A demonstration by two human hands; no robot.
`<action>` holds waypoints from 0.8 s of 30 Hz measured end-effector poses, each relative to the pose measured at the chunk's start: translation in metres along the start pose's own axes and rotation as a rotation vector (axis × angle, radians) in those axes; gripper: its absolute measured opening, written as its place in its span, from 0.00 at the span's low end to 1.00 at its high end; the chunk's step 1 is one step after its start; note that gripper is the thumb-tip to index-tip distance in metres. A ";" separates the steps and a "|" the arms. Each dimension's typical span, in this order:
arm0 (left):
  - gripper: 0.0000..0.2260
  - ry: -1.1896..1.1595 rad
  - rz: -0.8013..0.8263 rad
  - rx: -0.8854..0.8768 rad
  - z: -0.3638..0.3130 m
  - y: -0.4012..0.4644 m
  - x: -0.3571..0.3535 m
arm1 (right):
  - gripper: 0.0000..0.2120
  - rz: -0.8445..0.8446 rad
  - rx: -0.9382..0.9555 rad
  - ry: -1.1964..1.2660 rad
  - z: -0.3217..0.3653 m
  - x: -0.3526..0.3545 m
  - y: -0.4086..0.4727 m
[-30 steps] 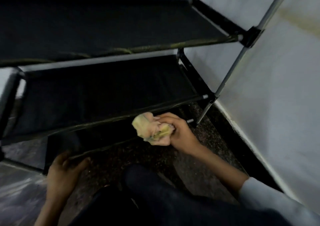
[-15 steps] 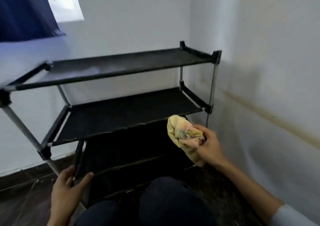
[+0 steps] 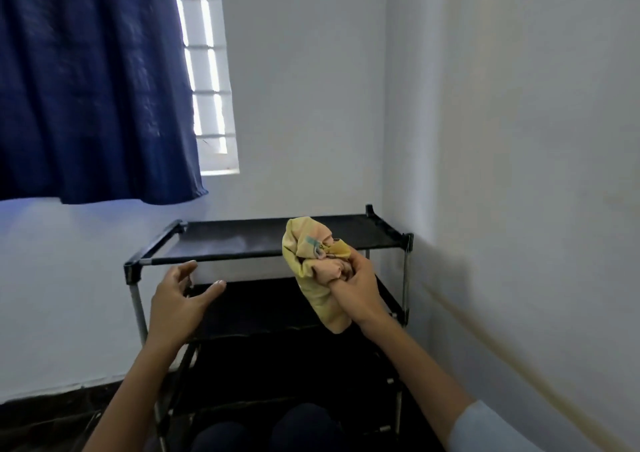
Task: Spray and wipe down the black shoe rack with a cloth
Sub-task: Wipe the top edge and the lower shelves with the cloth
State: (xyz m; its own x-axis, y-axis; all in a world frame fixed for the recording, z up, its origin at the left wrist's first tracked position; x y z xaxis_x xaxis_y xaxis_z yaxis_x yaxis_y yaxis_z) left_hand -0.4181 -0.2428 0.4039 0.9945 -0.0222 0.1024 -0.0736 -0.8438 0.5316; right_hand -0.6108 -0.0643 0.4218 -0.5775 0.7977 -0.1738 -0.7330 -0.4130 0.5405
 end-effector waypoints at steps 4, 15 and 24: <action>0.25 -0.010 -0.038 0.001 -0.016 0.013 0.003 | 0.16 0.001 -0.027 0.035 0.019 -0.013 0.009; 0.22 0.186 -0.256 0.107 0.026 0.067 0.024 | 0.11 -0.116 -0.173 0.125 -0.010 -0.073 0.038; 0.19 0.567 -0.102 -0.182 0.060 0.115 0.008 | 0.15 -0.099 -0.195 0.022 -0.072 -0.126 0.043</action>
State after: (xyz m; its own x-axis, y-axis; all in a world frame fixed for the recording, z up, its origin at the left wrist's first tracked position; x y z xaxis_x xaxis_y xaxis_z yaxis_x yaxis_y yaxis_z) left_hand -0.4142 -0.3722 0.4150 0.8062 0.3853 0.4490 -0.0414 -0.7202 0.6925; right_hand -0.5956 -0.2141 0.4072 -0.5058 0.8294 -0.2374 -0.8408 -0.4123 0.3509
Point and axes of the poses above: each hand's wrist, its own y-axis towards the middle knuckle, its own x-axis out of the back of the hand, z = x × y, the point moved 5 cm from there along y, towards the middle knuckle, and after that the axes turned 14 degrees about -z, right-handed, at the moved point
